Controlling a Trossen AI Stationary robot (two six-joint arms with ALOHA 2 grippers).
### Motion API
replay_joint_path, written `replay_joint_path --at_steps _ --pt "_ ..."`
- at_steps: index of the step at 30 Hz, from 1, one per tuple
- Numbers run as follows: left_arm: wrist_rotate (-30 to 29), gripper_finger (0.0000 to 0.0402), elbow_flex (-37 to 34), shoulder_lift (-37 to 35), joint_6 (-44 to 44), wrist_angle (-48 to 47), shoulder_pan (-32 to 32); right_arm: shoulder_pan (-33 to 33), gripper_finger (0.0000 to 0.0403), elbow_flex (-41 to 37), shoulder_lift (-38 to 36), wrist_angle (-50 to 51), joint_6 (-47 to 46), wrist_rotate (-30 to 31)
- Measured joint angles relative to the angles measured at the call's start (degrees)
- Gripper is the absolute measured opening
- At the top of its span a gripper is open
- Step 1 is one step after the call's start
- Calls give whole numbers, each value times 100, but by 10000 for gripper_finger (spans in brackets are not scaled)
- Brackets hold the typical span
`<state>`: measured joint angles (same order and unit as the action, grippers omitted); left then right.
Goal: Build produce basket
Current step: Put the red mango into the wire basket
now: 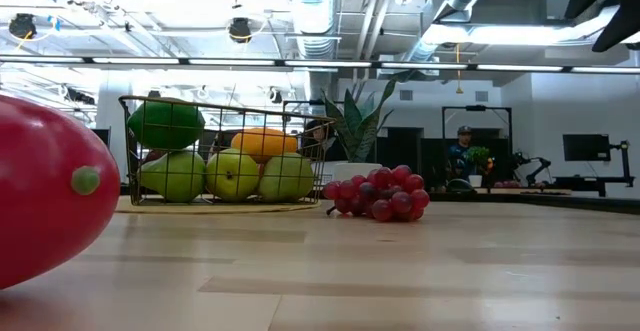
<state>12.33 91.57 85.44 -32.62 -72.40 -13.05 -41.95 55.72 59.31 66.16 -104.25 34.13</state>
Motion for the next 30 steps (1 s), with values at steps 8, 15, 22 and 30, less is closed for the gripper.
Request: replay_joint_path --at_steps 8,15,22,30 --pt "-1046 357 -6 134 -1089 241 -1977 0 273 0 0 -511 669 -7" --pt "-1518 357 9 589 -1175 964 -2688 0 273 2 2 -818 1200 -76" --pt "-1578 357 0 1222 -885 988 -2869 0 273 2 1 -1034 1735 -418" --pt "-1713 365 0 1904 -374 1401 -2855 0 273 2 2 -1201 2015 -451"
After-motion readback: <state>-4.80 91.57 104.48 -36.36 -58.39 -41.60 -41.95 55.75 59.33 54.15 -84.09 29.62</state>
